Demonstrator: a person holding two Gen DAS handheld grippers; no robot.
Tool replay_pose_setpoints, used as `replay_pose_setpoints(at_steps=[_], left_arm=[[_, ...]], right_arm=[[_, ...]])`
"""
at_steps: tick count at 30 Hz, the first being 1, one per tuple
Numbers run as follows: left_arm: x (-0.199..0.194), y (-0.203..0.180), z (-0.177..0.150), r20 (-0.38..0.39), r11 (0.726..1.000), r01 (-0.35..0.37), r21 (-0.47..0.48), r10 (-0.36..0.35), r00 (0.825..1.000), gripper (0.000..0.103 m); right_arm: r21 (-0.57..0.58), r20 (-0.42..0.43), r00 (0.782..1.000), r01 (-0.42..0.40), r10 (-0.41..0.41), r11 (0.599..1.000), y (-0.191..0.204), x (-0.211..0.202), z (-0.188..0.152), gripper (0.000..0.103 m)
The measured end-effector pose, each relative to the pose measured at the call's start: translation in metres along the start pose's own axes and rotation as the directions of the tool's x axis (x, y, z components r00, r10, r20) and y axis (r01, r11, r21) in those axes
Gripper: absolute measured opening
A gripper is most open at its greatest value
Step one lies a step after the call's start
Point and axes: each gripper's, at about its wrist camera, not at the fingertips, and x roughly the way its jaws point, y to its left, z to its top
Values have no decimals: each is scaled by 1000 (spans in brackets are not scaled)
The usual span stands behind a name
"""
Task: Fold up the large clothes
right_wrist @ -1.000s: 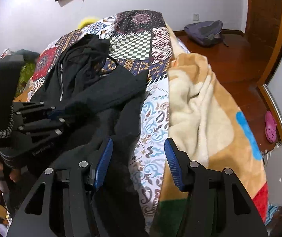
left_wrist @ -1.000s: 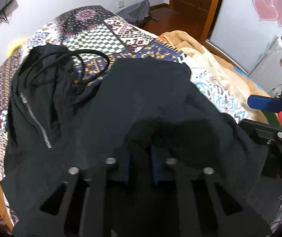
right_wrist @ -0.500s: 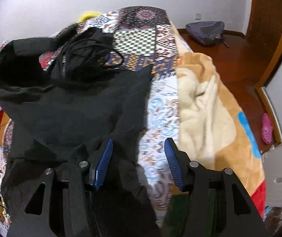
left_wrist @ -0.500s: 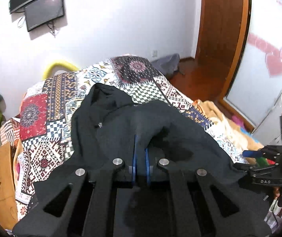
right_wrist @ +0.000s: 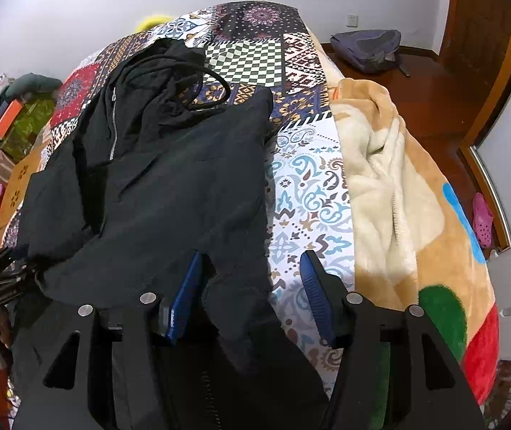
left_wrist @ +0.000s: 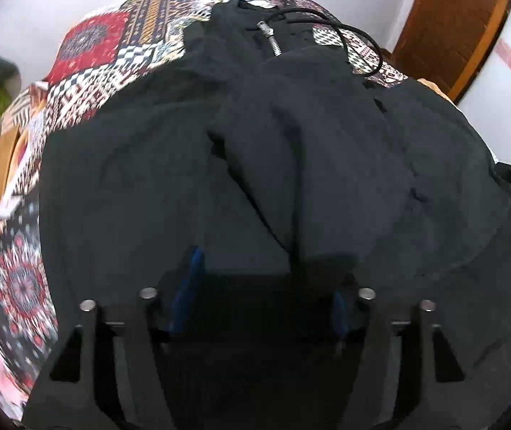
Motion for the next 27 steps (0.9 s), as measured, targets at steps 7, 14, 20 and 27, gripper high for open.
replay_pose_setpoints(at_steps=[7,14,20,27], left_arm=[[-17,14,7,65,996,-5,-92,11,998,82],[-14,67,-7,111,897,248,-365,-222,969,81],[-24,89,-28,208,796,374,-476,-312,927,81],[-40,93,-37,188,856,275,-438,-212,959,80]], right_arm=[[-25,20,1000,0,0,1000,2,2,-4,56],[-82,30,999,16,-13,996,13,5,-6,63],[-73,27,1000,5,-3,997,10,7,-6,63],[-74,30,999,25,-23,997,12,7,-7,63]])
